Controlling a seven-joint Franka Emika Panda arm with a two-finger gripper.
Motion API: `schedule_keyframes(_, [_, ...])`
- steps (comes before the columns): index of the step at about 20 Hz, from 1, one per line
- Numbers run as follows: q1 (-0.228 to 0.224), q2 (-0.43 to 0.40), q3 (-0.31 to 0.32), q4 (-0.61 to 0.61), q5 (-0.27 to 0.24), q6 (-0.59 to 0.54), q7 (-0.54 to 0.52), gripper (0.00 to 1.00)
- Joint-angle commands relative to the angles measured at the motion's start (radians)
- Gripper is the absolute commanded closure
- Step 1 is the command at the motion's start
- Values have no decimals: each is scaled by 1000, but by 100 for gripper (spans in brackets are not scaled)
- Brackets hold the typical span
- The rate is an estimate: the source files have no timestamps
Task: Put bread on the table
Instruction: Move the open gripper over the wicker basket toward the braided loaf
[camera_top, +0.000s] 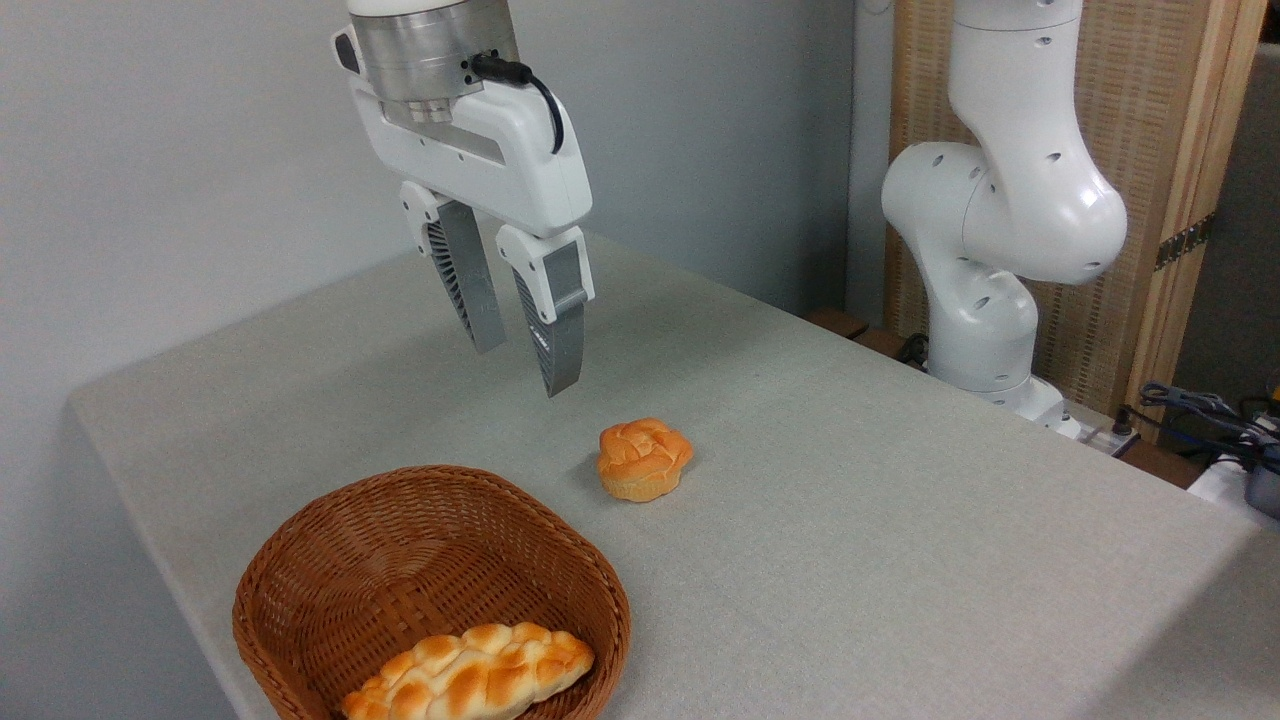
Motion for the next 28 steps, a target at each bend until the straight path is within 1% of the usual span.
schedule_keyframes(1, [1,7,13,11,0,14,1,0])
schedule_keyframes(9, [1,13,16,11,4,27,4,0])
schedule_keyframes(12, [1,29,13,-8,9,85,4,0])
schedule_keyframes(18, [4,39,16,-129,13,364,14,0])
schedule_keyframes(19, [4,42,16,-137,13,384,23,0])
schedule_keyframes(21, [8,61,17,-158,15,439,77,0])
schedule_keyframes(23, [8,76,16,-187,54,479,80,0])
schedule_keyframes(24, [10,79,16,-193,62,490,82,0])
schedule_keyframes(25, [22,94,16,-209,70,516,82,0])
schedule_keyframes(28, [24,117,8,-229,76,556,82,0])
